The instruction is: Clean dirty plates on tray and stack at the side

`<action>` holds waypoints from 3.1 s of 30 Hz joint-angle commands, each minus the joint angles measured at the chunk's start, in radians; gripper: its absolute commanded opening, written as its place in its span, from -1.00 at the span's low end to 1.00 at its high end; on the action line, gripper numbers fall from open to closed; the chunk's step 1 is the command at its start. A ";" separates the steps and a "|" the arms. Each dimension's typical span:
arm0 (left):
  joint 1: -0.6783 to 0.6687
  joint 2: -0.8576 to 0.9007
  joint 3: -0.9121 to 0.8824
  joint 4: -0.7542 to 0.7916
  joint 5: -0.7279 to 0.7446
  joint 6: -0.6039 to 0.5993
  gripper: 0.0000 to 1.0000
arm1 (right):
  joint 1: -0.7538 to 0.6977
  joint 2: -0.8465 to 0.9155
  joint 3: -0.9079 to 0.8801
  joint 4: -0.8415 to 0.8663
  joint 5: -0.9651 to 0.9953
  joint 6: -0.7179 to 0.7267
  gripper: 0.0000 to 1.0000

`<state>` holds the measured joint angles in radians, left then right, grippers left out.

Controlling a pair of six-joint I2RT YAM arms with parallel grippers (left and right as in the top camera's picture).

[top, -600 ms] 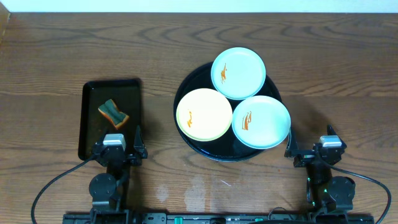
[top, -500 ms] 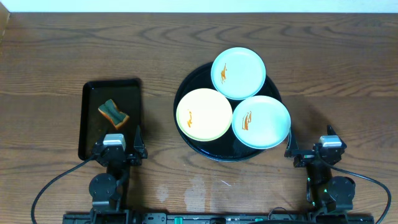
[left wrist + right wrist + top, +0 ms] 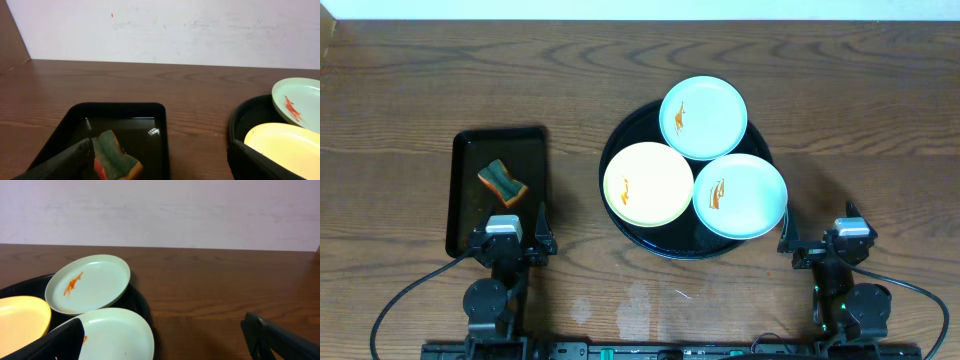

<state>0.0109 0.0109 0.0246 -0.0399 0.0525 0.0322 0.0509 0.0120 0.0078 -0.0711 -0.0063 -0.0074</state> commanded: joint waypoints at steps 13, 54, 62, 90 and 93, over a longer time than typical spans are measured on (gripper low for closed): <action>-0.005 -0.007 -0.021 -0.030 -0.019 -0.004 0.71 | -0.011 -0.006 -0.002 -0.004 0.002 0.014 0.99; -0.006 -0.007 -0.021 0.443 0.119 0.117 0.71 | -0.011 -0.006 -0.002 -0.004 0.002 0.014 0.98; -0.006 0.077 0.050 0.508 -0.082 0.227 0.71 | -0.011 -0.006 -0.002 -0.004 0.002 0.014 0.98; 0.256 1.266 1.206 -0.706 0.024 -0.094 0.71 | -0.011 -0.006 -0.002 -0.004 0.002 0.014 0.98; 0.357 1.321 1.287 -0.804 0.270 -0.094 0.71 | -0.011 -0.006 -0.002 -0.004 0.002 0.014 0.99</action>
<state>0.2924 1.3003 1.2251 -0.8021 0.0479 -0.0082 0.0509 0.0116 0.0078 -0.0711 -0.0063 -0.0074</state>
